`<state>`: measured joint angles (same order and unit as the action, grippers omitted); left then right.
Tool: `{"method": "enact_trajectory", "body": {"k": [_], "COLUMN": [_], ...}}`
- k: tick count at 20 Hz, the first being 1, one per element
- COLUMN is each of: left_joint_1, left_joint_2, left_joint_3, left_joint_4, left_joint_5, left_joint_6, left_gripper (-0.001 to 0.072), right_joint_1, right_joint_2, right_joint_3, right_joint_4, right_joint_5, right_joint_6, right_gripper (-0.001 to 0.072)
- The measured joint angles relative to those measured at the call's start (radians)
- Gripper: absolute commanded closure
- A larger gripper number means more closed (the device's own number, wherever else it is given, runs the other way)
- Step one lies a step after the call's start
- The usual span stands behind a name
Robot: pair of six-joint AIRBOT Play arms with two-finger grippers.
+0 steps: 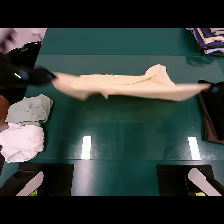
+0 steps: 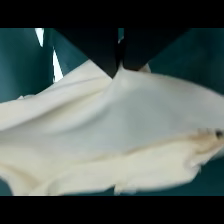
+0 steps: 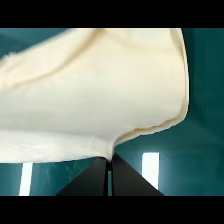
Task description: Fold the shirts.
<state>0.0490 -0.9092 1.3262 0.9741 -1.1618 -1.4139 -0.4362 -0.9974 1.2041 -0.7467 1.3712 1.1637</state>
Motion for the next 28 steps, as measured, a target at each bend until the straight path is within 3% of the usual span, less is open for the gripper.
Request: {"method": "enact_trajectory", "body": {"k": [4,7,13,16,21,24,28], "left_joint_1": [0.000,0.000,0.000,0.000,0.000,-0.001,0.000], "left_joint_2": [0.017,0.024,0.029,0.022,-0.026,-0.136,-0.372], "left_joint_3": [0.445,0.710,0.973,0.916,0.524,0.316,0.197], "left_joint_4": [0.056,0.070,0.028,0.019,0.021,0.025,0.023], "left_joint_5": [-0.053,-0.059,-0.053,-0.067,-0.097,-0.111,-0.079], "left_joint_6": [-0.042,-0.080,-0.142,-0.153,-0.141,-0.105,-0.062], "left_gripper": [0.0682,0.0682,0.0682,0.0681,0.0681,0.0681,0.0680], "right_joint_1": [0.050,0.037,-0.023,-0.030,0.059,0.168,0.276], "right_joint_2": [0.043,0.070,0.117,0.116,-0.036,-0.178,-0.401], "right_joint_3": [0.352,0.599,0.834,0.788,0.644,0.549,0.475], "right_joint_4": [0.035,-0.039,-0.184,-0.202,-0.248,-0.353,-0.454], "right_joint_5": [-0.038,-0.050,-0.043,-0.008,0.103,0.139,0.140], "right_joint_6": [0.017,0.062,0.129,0.140,0.155,0.164,0.177], "right_gripper": [0.0698,0.0698,0.0699,0.0699,0.0699,0.0699,0.0699]}}
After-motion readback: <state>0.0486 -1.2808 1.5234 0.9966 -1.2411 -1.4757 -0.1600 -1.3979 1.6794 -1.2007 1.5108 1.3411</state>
